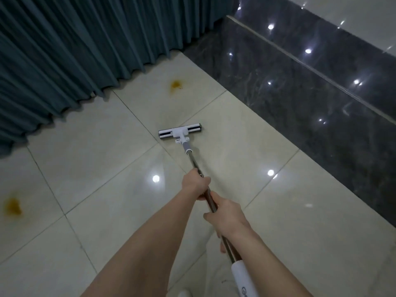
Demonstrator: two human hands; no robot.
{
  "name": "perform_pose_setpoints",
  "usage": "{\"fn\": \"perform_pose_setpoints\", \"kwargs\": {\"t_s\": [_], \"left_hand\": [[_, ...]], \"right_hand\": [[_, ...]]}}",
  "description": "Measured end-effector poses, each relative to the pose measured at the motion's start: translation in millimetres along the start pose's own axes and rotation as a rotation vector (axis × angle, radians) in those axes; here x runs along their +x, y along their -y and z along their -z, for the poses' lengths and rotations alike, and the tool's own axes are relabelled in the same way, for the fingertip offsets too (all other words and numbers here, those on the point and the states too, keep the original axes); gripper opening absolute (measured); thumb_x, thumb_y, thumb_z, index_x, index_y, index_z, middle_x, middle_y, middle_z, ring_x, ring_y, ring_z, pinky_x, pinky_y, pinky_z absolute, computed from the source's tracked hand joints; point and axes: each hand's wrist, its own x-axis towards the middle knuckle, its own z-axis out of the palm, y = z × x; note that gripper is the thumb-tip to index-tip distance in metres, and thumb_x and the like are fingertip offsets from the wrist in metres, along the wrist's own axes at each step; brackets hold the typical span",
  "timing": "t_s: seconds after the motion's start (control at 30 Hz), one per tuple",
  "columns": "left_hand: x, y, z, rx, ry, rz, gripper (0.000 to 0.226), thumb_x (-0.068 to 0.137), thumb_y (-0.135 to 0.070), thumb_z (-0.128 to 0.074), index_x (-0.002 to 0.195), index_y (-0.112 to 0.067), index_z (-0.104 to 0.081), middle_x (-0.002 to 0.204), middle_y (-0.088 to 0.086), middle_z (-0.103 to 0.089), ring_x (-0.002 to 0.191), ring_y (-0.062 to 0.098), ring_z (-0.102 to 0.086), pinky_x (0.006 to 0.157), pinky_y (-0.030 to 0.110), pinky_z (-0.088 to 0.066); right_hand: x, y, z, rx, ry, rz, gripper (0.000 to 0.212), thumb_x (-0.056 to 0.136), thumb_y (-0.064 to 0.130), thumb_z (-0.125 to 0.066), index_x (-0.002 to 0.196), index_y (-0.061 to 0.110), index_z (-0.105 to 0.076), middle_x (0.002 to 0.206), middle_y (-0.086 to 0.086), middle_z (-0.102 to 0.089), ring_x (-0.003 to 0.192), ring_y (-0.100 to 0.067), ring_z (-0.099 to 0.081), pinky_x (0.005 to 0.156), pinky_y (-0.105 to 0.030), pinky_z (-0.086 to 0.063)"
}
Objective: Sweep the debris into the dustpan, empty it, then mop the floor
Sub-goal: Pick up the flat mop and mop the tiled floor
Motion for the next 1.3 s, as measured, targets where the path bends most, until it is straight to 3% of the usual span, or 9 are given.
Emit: {"fn": "perform_pose_setpoints", "kwargs": {"t_s": [0.3, 0.5, 0.63, 0.73, 0.9, 1.0, 1.07, 1.17, 1.3], "left_hand": [[106, -121, 39, 0.016, -0.064, 0.074, 0.018, 0.082, -0.019, -0.060, 0.099, -0.013, -0.058, 0.093, 0.011, -0.063, 0.078, 0.028, -0.065, 0.056, 0.040, -0.059], [190, -182, 61, 0.050, -0.044, 0.035, 0.018, 0.083, -0.021, -0.059, 0.096, -0.009, -0.060, 0.095, 0.012, -0.065, 0.085, 0.029, -0.065, 0.070, 0.041, -0.059], [261, -220, 86, 0.044, -0.019, 0.022, 0.014, 0.086, -0.018, -0.057, 0.095, -0.007, -0.060, 0.092, 0.010, -0.063, 0.069, 0.020, -0.060, 0.039, 0.025, -0.044], [322, -252, 122, 0.053, -0.019, 0.016, 0.014, 0.087, -0.018, -0.056, 0.095, -0.006, -0.060, 0.088, 0.009, -0.061, 0.059, 0.014, -0.054, 0.032, 0.020, -0.036], [438, -310, 205, 0.070, -0.024, 0.026, 0.018, 0.086, -0.020, -0.059, 0.097, -0.007, -0.062, 0.093, 0.014, -0.067, 0.077, 0.029, -0.065, 0.046, 0.032, -0.052], [508, -342, 247, 0.143, -0.057, -0.005, 0.024, 0.085, -0.025, -0.061, 0.102, -0.008, -0.063, 0.099, 0.014, -0.067, 0.090, 0.032, -0.065, 0.066, 0.034, -0.053], [549, -359, 266, 0.087, -0.074, -0.004, 0.026, 0.084, -0.026, -0.063, 0.103, -0.008, -0.062, 0.100, 0.016, -0.067, 0.091, 0.034, -0.066, 0.073, 0.040, -0.058], [588, -374, 284, 0.000, -0.073, 0.016, 0.021, 0.085, -0.024, -0.064, 0.099, -0.009, -0.059, 0.099, 0.017, -0.066, 0.088, 0.035, -0.067, 0.067, 0.049, -0.060], [585, -366, 283, -0.050, -0.045, 0.050, 0.017, 0.086, -0.020, -0.063, 0.098, -0.009, -0.057, 0.096, 0.018, -0.065, 0.078, 0.032, -0.067, 0.056, 0.044, -0.059]], "right_hand": [[115, 93, 81, 0.054, 0.025, -0.011, 0.056, 0.085, 0.018, -0.053, 0.128, 0.054, -0.044, 0.084, 0.002, -0.061, 0.073, -0.026, -0.067, 0.068, -0.040, -0.061], [189, 154, 130, -0.011, 0.037, -0.007, 0.058, 0.087, 0.022, -0.054, 0.132, 0.056, -0.040, 0.091, 0.000, -0.062, 0.080, -0.026, -0.066, 0.073, -0.036, -0.059], [246, 205, 152, -0.010, 0.051, -0.008, 0.059, 0.087, 0.025, -0.051, 0.135, 0.057, -0.036, 0.090, -0.004, -0.063, 0.082, -0.030, -0.067, 0.073, -0.039, -0.059], [300, 260, 165, -0.020, 0.048, 0.001, 0.060, 0.087, 0.024, -0.051, 0.137, 0.053, -0.036, 0.088, -0.003, -0.062, 0.078, -0.029, -0.066, 0.070, -0.036, -0.058], [392, 378, 180, 0.030, 0.037, -0.009, 0.060, 0.088, 0.022, -0.054, 0.137, 0.053, -0.036, 0.095, -0.007, -0.063, 0.084, -0.032, -0.067, 0.074, -0.046, -0.060], [448, 440, 189, 0.073, 0.021, 0.005, 0.054, 0.085, 0.017, -0.050, 0.125, 0.052, -0.045, 0.087, -0.008, -0.060, 0.065, -0.031, -0.067, 0.056, -0.046, -0.060], [484, 473, 198, 0.096, 0.021, 0.013, 0.048, 0.085, 0.013, -0.050, 0.123, 0.044, -0.050, 0.089, -0.013, -0.059, 0.051, -0.030, -0.061, 0.039, -0.038, -0.055], [522, 504, 204, 0.120, 0.035, 0.002, 0.044, 0.088, 0.011, -0.051, 0.123, 0.036, -0.053, 0.094, -0.013, -0.057, 0.050, -0.029, -0.057, 0.037, -0.032, -0.050], [522, 496, 194, 0.106, 0.059, -0.003, 0.053, 0.090, 0.013, -0.049, 0.132, 0.044, -0.044, 0.096, -0.011, -0.055, 0.051, -0.028, -0.057, 0.037, -0.031, -0.050]]}}
